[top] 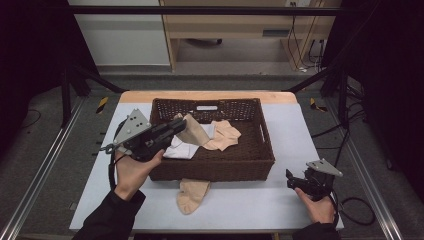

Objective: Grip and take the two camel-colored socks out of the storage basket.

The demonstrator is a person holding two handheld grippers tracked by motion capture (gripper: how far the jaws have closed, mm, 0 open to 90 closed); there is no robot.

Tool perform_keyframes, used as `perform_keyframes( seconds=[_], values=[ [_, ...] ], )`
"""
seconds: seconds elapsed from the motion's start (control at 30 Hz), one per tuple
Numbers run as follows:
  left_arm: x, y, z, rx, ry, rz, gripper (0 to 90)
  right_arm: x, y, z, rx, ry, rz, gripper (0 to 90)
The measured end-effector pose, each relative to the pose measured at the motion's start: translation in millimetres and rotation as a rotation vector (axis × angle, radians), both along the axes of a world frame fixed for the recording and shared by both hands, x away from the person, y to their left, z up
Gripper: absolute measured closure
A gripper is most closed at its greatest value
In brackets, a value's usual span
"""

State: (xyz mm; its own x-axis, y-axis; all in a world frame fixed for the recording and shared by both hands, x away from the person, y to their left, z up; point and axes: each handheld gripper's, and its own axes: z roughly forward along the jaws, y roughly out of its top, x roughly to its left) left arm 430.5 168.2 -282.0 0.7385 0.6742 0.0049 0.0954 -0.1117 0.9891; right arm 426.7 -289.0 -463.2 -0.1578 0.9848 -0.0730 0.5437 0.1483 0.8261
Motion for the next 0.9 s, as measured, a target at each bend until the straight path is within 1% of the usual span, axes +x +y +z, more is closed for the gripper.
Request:
perform_keyframes(
  seconds=[0.03,0.1,0.2,0.23,0.27,0.43,0.53,0.57,0.6,0.7,0.9],
  values=[
    [0.0,0.0,0.0,0.0,0.0,0.0,85.6,0.0,0.0,0.0,0.0,0.0,0.0,5.8],
    [-8.6,4.1,-0.2,-0.005,-0.003,-0.012,85.6,0.0,-0.1,0.0,0.0,0.0,-0.002,5.8],
    [-16.5,7.6,-1.0,-0.013,-0.01,-0.024,85.6,0.1,0.0,-0.1,-0.002,0.0,-0.001,5.8],
    [-16.5,7.6,-1.0,-0.013,-0.01,-0.024,85.6,0.1,0.0,-0.1,-0.002,0.0,-0.001,5.8],
    [-21.4,9.6,-2.3,-0.019,-0.013,-0.031,85.6,0.0,0.0,0.0,-0.001,0.0,0.0,5.8],
    [-34.3,12.3,-8.7,-0.017,-0.013,-0.05,85.6,-0.2,-0.2,0.0,0.003,0.0,-0.003,5.8],
    [-41.0,11.6,-15.5,-0.014,-0.007,-0.06,85.6,0.0,-0.1,-0.3,-0.001,0.001,-0.002,5.8],
    [-41.0,11.6,-15.5,-0.014,-0.007,-0.06,85.6,0.0,-0.1,-0.3,-0.001,0.001,-0.002,5.8],
    [-44.8,11.1,-21.4,-0.008,0.002,-0.07,85.6,-0.1,0.1,-0.3,-0.001,0.002,-0.001,5.8],
    [-48.7,10.4,-31.8,-0.003,0.021,-0.081,85.6,-0.2,0.0,-0.2,-0.002,0.0,0.0,5.8],
    [-51.1,9.2,-53.5,0.024,0.074,-0.091,85.5,-0.2,0.2,-0.3,-0.002,0.0,0.0,5.8]
  ],
)
